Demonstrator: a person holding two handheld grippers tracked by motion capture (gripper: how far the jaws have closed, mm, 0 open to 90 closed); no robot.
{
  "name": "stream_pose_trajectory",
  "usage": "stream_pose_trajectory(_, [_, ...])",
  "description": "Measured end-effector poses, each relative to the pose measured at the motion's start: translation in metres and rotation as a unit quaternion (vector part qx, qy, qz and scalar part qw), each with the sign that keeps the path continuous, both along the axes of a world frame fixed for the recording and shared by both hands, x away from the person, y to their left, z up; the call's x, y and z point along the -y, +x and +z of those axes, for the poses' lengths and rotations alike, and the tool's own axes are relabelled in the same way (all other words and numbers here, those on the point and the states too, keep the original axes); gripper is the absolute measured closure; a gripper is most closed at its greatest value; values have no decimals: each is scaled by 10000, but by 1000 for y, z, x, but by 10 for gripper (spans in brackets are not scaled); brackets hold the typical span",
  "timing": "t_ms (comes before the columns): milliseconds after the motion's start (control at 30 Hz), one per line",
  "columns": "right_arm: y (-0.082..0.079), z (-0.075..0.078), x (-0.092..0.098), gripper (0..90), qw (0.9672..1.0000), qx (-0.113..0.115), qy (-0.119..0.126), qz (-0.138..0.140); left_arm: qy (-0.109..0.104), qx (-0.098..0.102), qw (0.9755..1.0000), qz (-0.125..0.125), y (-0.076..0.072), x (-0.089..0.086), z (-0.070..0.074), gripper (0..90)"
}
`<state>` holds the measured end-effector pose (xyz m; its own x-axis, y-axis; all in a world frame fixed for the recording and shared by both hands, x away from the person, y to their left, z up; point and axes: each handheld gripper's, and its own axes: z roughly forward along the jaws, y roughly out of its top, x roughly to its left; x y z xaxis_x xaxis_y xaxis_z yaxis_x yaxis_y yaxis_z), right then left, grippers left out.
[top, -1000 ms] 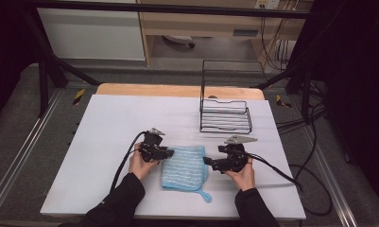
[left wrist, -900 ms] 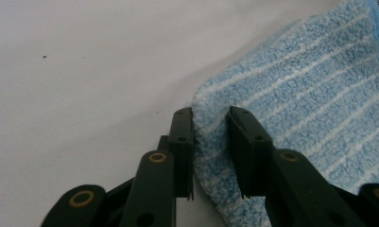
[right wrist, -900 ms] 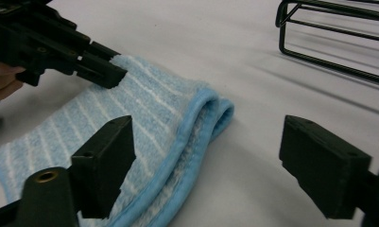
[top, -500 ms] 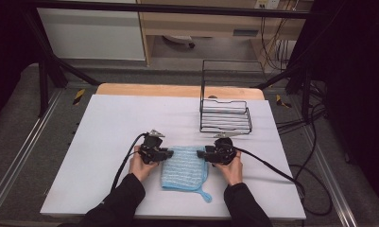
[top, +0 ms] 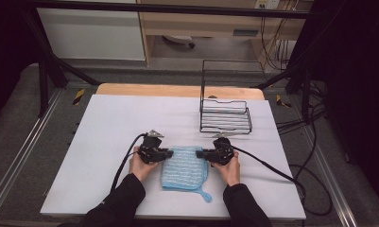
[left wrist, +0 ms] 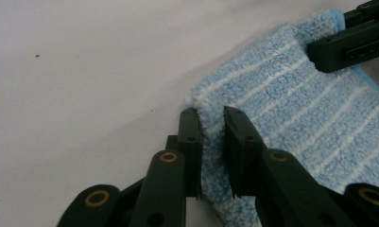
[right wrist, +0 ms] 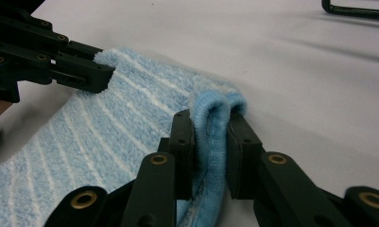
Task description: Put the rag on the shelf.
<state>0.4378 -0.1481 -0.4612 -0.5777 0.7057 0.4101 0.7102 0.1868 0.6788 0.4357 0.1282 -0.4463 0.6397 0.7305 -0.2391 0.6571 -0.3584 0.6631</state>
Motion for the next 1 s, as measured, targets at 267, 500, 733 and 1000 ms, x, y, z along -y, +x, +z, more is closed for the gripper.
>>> stream_pose_trajectory(267, [-2,2,0,807,9999,25,56,-112,-88,94,9999,-7,-3,-2,3,802])
stream_pose_trajectory(500, [-9,12,2,809,9995,182,186,-173,-249,281,9993,3,-10,-6,13,803])
stream_pose_trajectory(733, [-19,27,-1,808,9982,574,126,-152,-347,535,9980,-1,-18,-11,25,803])
stream_pose_trajectory(1000, [-27,41,4,808,9953,883,318,-220,-639,759,9951,-4,-27,-13,38,802])
